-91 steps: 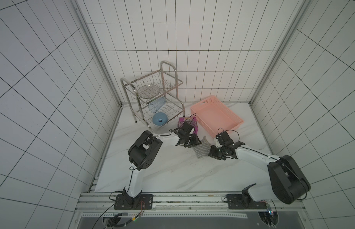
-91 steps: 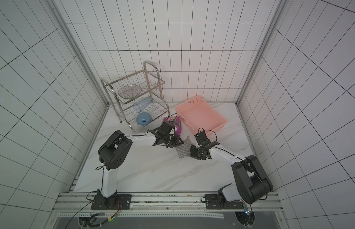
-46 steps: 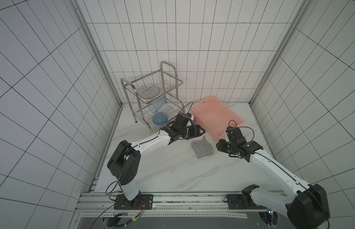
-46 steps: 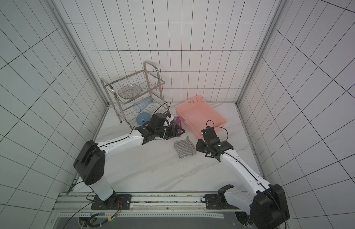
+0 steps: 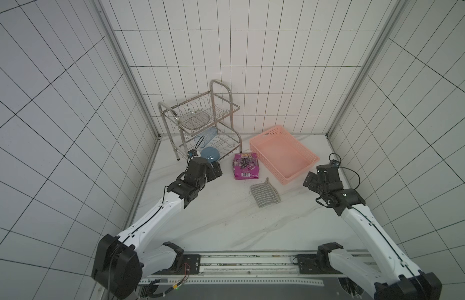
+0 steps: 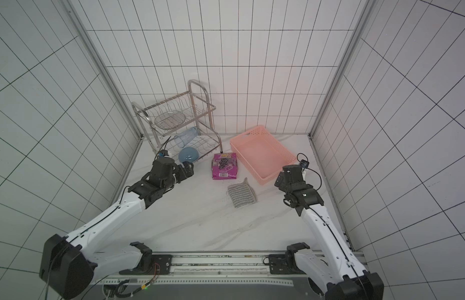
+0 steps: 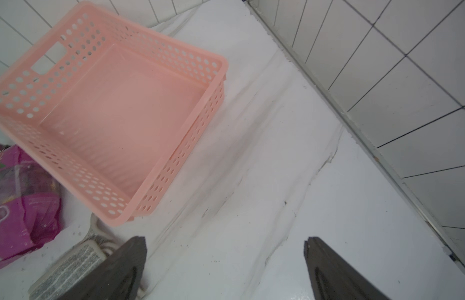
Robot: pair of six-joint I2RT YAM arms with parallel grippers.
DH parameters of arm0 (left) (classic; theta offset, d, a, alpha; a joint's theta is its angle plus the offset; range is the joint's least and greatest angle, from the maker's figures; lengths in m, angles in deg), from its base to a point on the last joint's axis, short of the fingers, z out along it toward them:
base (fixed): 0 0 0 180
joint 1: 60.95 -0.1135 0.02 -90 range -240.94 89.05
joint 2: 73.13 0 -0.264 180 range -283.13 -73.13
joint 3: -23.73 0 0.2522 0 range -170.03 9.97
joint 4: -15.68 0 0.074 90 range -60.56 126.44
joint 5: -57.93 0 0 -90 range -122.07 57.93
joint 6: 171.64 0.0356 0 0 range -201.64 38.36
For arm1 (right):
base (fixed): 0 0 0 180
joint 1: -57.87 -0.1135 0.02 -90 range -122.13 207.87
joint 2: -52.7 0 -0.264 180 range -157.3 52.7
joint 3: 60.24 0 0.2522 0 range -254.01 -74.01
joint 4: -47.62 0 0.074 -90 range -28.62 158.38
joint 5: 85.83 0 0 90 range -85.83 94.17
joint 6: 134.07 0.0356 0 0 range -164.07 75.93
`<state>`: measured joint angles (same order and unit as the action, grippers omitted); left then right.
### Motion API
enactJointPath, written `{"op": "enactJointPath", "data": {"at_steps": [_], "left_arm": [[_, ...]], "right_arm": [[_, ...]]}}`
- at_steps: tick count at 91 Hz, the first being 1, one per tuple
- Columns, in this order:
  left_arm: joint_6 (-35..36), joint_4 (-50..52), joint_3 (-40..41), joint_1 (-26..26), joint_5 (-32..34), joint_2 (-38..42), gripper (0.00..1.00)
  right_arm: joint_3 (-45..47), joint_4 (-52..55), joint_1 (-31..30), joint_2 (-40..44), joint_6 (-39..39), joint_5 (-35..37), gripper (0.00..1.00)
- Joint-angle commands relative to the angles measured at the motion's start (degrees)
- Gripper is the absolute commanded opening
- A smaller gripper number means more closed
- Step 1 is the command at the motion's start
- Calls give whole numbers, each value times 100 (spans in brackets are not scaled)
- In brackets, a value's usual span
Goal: Fold the square dishcloth
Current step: Reset both arms
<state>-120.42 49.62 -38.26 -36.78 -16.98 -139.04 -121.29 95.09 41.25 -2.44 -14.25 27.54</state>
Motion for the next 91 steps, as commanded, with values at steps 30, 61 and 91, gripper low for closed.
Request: {"op": "enactJointPath", "data": {"at_steps": [30,61,91], "left_arm": [[2399,-2813,1830,-1423,984,701,99],[3112,-5423,3166,-2272,-207,206,98],[3443,-7265,3067,-2318,-502,-1675,99]], "right_arm": [[1950,-3617,695,859,-1880,873,99],[3245,-6133,1520,73,-2066,-284,99],[3096,-7920,1675,-1717,-2326,-942,99]]}}
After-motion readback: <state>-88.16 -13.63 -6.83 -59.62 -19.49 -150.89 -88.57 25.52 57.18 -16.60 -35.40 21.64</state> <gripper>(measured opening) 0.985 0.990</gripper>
